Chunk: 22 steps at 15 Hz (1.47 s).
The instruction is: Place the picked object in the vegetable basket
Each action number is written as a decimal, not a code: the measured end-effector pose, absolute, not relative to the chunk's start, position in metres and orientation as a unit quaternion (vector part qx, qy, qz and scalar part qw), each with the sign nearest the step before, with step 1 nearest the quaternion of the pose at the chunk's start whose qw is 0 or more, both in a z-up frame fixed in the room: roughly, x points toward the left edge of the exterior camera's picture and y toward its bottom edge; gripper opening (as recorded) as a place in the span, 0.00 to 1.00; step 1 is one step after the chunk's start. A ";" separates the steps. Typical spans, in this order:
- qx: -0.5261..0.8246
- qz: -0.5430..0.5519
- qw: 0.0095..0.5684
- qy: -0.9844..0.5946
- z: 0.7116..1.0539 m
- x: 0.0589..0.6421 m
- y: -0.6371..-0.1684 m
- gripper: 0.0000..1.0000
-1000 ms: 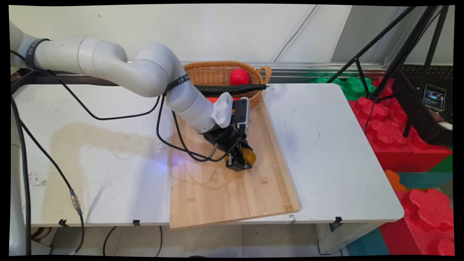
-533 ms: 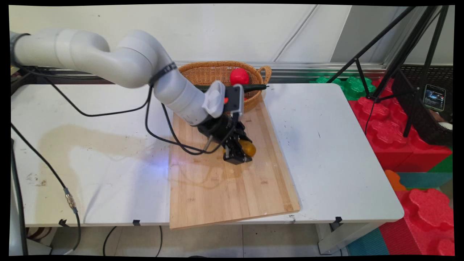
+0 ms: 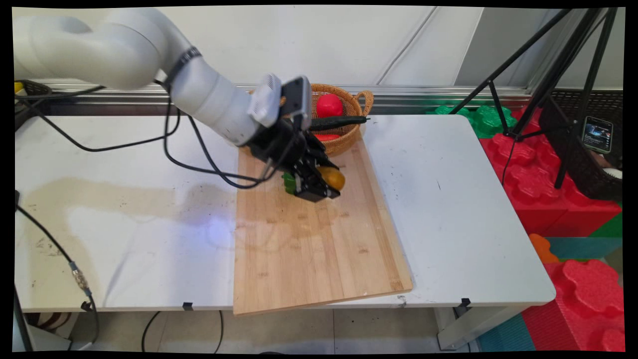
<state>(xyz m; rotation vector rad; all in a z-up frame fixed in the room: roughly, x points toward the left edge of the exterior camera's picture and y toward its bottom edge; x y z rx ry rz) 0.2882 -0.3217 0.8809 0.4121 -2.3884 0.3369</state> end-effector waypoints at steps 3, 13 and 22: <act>0.169 0.140 0.358 -0.907 0.905 0.310 -0.320 0.00; 0.209 0.189 0.374 -0.884 0.944 0.366 -0.343 0.00; 0.266 0.231 0.358 -0.865 0.933 0.398 -0.402 0.00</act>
